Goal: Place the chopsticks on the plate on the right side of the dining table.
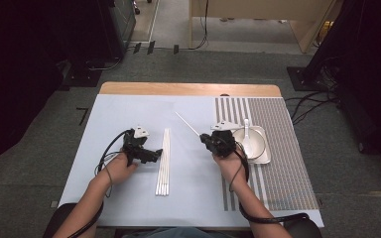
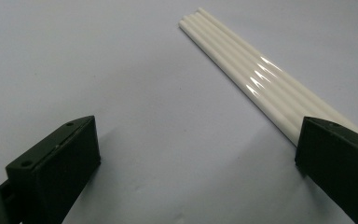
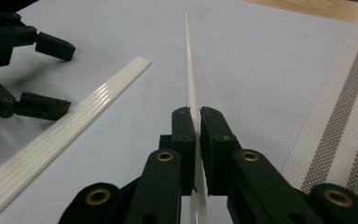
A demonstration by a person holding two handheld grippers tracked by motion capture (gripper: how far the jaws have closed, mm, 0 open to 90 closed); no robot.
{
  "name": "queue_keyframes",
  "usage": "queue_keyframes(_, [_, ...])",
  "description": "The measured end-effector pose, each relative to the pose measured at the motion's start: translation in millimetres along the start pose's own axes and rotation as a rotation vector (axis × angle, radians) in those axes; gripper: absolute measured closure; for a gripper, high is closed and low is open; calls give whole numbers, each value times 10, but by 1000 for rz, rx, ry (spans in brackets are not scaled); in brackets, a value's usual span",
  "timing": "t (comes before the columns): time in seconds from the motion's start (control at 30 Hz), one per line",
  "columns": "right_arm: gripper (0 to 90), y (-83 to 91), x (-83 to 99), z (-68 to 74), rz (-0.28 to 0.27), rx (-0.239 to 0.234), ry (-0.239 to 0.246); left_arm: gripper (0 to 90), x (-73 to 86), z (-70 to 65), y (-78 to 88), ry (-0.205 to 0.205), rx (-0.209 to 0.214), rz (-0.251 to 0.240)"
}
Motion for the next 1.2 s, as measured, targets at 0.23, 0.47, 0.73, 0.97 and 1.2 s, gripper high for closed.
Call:
queue_keyframes(0.23, [853,94,-99,-13,-14,-11,9,0,0,0,0,0,0,0])
queue_keyframes(0.47, [853,187,-168,-131,-17,-12,3,0,0,-1,-1,2,1,-1])
queue_keyframes(0.73, [853,295,-243,-310,-26,-2,-4,0,-1,-2,-2,3,0,-2])
queue_keyframes(0.97, [853,340,-267,-446,-20,2,-1,0,-1,-2,-1,3,0,-1])
queue_keyframes(1.2, [853,372,-276,-585,-17,9,-9,0,-1,-3,-1,4,1,-1])
Point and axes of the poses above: each handheld gripper's, and its own axes: y roughly backward along the jaws, x roughly out of its underside, z roughly to its left, the point moved 5 cm from there along -y, roughly forward along the jaws, and after that the axes turned 2 degrees about -z, right-handed, at the moved point
